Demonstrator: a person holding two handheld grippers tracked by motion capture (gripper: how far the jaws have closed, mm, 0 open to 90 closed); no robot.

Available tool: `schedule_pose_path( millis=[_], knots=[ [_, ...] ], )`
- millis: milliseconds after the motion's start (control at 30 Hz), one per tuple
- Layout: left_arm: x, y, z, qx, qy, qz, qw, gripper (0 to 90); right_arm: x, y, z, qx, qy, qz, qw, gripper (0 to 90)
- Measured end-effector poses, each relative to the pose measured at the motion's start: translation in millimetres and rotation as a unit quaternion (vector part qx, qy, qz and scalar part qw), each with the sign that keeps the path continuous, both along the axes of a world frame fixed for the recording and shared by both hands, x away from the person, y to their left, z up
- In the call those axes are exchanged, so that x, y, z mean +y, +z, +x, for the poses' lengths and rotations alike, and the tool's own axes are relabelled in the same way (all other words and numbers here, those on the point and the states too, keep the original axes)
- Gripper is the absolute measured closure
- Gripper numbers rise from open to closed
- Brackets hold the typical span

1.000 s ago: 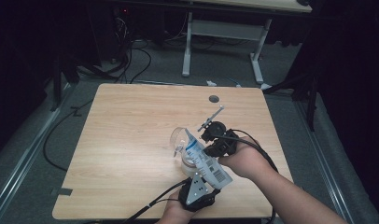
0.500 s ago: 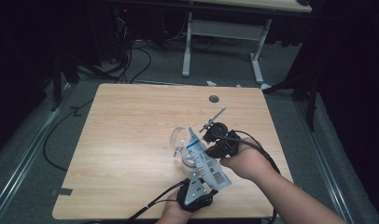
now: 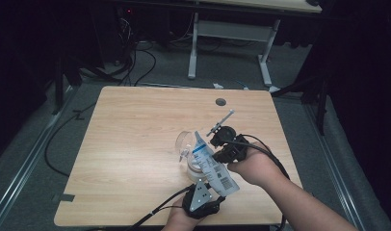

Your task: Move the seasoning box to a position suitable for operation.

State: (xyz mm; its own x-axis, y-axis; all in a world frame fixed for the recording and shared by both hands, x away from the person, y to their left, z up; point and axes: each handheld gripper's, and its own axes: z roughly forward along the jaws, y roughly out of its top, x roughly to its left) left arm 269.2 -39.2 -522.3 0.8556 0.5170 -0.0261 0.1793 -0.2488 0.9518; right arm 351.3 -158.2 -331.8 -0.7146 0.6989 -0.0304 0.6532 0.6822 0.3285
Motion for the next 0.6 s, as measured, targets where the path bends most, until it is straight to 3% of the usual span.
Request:
schedule_pose_path(
  millis=[600],
  knots=[
    [8.3, -3.0, 0.6, 0.005, -0.001, -0.001, 1.0, 45.5, -0.9, 1.3, 1.6, -0.002, -0.009, 0.002, 1.0, 90.0]
  ],
)
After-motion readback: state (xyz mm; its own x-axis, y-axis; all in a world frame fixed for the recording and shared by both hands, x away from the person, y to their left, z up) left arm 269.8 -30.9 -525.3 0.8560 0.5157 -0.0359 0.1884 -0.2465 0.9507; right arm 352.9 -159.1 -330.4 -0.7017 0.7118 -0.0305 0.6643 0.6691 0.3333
